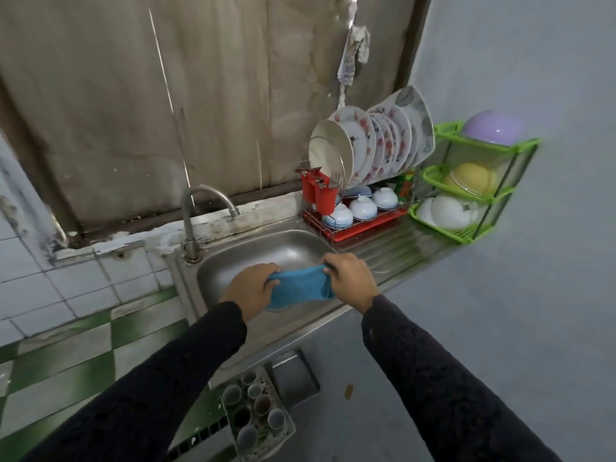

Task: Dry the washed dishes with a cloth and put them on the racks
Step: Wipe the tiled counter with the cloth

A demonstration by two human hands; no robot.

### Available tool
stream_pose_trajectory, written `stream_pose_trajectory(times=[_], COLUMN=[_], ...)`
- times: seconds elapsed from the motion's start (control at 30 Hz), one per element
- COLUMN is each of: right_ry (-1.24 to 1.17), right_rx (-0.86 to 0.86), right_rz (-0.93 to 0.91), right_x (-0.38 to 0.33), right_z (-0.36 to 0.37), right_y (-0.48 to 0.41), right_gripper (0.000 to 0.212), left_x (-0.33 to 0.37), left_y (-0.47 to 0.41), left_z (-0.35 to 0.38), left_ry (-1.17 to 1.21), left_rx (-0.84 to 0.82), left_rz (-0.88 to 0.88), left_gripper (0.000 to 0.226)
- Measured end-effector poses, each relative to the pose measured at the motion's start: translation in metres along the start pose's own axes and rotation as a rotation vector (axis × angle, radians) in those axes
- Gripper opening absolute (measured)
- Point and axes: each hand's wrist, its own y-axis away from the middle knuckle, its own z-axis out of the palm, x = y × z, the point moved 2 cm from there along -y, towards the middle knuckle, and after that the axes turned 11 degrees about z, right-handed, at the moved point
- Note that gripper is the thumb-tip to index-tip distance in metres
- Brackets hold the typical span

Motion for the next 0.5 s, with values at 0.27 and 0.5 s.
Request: stream_pose_trajectory(times=[0.27, 0.5], right_ry=[-0.037, -0.01], right_rx=[0.039, -0.036], right_rz=[0.076, 0.072], right_x=[0.093, 0.153], right_z=[-0.003, -0.017], right_y=[-0.044, -0.128], right_gripper=[0.012, 0.01], left_x=[0.008, -0.004], left_y=[-0.096, -0.186], left_z=[0.066, 0.103], left_ry=[0.05, 0.1], left_rx=[-0.024, -0.03], left_rz=[0.005, -0.028], left_gripper=[0.016, 0.008])
